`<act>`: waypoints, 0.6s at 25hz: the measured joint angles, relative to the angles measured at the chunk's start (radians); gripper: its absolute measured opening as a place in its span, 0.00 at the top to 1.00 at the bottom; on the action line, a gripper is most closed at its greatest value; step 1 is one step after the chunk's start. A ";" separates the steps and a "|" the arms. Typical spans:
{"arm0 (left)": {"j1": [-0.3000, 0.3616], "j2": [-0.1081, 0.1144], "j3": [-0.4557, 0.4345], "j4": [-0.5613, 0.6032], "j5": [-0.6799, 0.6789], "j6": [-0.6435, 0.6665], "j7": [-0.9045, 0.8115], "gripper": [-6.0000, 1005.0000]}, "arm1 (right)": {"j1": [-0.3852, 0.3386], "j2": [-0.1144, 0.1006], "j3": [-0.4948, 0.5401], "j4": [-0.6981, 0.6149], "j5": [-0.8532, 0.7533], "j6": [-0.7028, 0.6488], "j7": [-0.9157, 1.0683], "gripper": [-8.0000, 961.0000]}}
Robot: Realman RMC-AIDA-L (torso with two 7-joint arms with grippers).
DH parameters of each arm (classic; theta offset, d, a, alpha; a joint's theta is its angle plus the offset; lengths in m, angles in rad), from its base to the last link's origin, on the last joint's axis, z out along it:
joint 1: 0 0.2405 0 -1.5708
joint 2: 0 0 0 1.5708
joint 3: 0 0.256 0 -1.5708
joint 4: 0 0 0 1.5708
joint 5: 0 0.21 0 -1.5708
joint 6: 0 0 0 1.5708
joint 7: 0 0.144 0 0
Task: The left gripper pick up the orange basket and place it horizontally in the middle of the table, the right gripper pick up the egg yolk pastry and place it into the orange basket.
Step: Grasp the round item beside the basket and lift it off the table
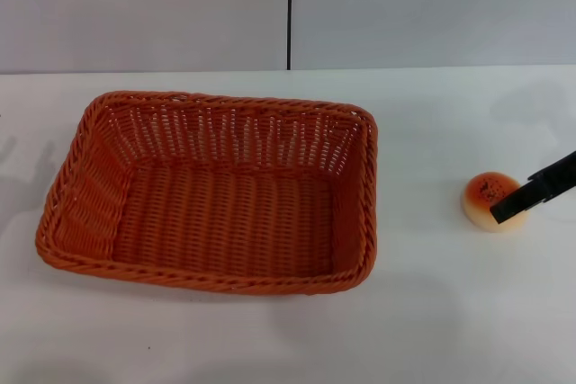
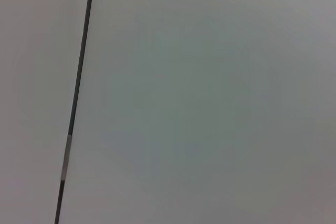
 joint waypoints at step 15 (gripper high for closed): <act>0.003 0.000 0.000 0.000 0.001 -0.007 -0.007 0.45 | -0.044 -0.011 0.008 0.015 -0.010 0.093 -0.001 0.42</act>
